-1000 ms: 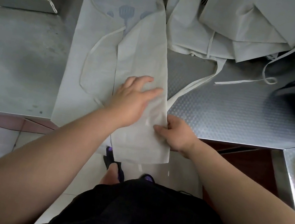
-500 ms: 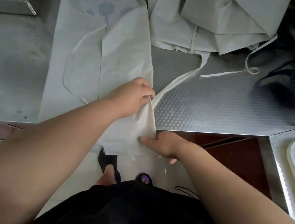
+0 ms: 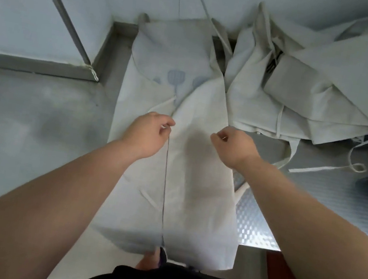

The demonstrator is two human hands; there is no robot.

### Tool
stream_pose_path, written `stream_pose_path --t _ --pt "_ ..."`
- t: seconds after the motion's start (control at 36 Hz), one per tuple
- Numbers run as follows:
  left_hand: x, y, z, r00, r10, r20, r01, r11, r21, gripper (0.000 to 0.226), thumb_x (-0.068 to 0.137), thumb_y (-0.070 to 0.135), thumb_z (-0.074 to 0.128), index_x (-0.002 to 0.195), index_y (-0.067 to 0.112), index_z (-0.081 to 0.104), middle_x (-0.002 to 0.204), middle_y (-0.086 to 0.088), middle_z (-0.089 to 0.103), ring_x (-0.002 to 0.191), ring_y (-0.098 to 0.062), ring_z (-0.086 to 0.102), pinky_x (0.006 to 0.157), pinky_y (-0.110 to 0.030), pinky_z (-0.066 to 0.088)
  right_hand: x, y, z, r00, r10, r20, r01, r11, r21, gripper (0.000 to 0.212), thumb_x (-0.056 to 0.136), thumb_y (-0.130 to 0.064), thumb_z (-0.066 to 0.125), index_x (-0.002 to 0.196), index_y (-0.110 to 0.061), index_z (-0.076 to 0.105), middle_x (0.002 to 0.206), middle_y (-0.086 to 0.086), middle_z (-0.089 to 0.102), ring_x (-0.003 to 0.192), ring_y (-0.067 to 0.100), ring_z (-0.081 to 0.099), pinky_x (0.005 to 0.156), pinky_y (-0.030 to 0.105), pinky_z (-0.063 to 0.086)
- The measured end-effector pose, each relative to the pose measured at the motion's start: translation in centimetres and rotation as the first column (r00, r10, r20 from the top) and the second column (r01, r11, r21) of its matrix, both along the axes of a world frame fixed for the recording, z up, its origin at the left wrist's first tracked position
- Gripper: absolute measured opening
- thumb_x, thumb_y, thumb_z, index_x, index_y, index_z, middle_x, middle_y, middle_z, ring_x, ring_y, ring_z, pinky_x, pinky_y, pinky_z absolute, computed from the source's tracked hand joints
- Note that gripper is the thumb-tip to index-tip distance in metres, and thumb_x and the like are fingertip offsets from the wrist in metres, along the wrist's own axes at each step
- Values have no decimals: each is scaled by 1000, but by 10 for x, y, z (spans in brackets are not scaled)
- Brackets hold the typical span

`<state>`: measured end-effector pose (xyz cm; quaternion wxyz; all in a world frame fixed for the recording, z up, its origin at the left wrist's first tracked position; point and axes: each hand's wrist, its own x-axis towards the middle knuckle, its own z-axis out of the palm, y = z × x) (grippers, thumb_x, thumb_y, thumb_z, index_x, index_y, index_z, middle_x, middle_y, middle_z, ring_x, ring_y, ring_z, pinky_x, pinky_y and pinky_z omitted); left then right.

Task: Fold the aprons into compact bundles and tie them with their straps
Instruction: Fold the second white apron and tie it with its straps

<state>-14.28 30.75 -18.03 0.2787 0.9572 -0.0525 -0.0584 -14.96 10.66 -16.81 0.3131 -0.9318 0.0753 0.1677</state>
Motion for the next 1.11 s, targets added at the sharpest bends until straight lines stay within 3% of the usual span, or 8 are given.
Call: stream_pose_path --t 0.17,0.36,0.44,0.56,0.72,0.89,1.0,1.11 --pt "69 5 -15 976 99 -192 -128 981 -144 32 96 16 46 126 12 56 124 -6 61 111 -23 58 90 -24 42 69 24 -6 995 -94 8 94 993 77 35 96 -28 48 129 -15 49 123 6 58 108 27 56 84 30 46" --pt "123 -18 -33 929 13 -369 -194 867 -459 35 96 3 44 129 5 50 127 -8 57 115 -17 55 96 -22 40 104 33 -39 986 -112 -125 125 987 105 43 93 -28 50 134 -23 43 113 3 58 102 27 58 90 39 50" --pt "135 -30 -32 874 -85 -478 -263 745 -613 26 94 -2 43 111 11 58 96 1 63 75 0 61 61 -13 46 109 33 -49 980 -166 -111 175 981 82 46 92 -35 50 135 -25 39 113 5 62 99 29 60 89 41 50" --pt "148 -37 -36 726 -181 -664 -465 582 -667 14 95 10 48 91 13 61 74 -4 58 55 -11 49 41 -19 28 115 31 -54 975 -182 -128 198 971 130 54 94 -32 51 142 -23 30 112 7 63 103 29 59 94 42 46" --pt "151 -37 -34 753 -168 -636 -334 735 -590 25 91 16 58 66 19 53 55 3 42 48 -9 37 44 -21 24 117 28 -54 974 -152 -171 179 972 154 61 94 -39 50 147 -29 22 112 0 61 106 22 56 96 32 44" --pt "157 -16 -28 852 -119 -509 -255 756 -603 9 84 17 68 86 9 64 76 -5 64 71 -17 59 71 -31 47 121 37 -48 963 -125 -238 169 970 175 75 88 -57 50 149 -32 14 146 5 38 132 23 40 99 27 36" --pt "154 -1 -14 716 -213 -665 -277 787 -551 5 89 17 62 86 16 59 63 3 60 54 -9 55 52 -22 48 121 41 -44 967 -94 -238 124 985 117 78 88 -59 48 150 -29 12 150 8 32 136 26 34 106 32 33" --pt "151 14 -10 781 -116 -614 -175 903 -392 4 85 18 65 85 15 62 65 4 54 46 -6 38 46 -18 32 121 45 -43 963 -84 -256 103 993 61 77 87 -61 47 150 -31 12 149 10 30 136 29 33 108 38 34"
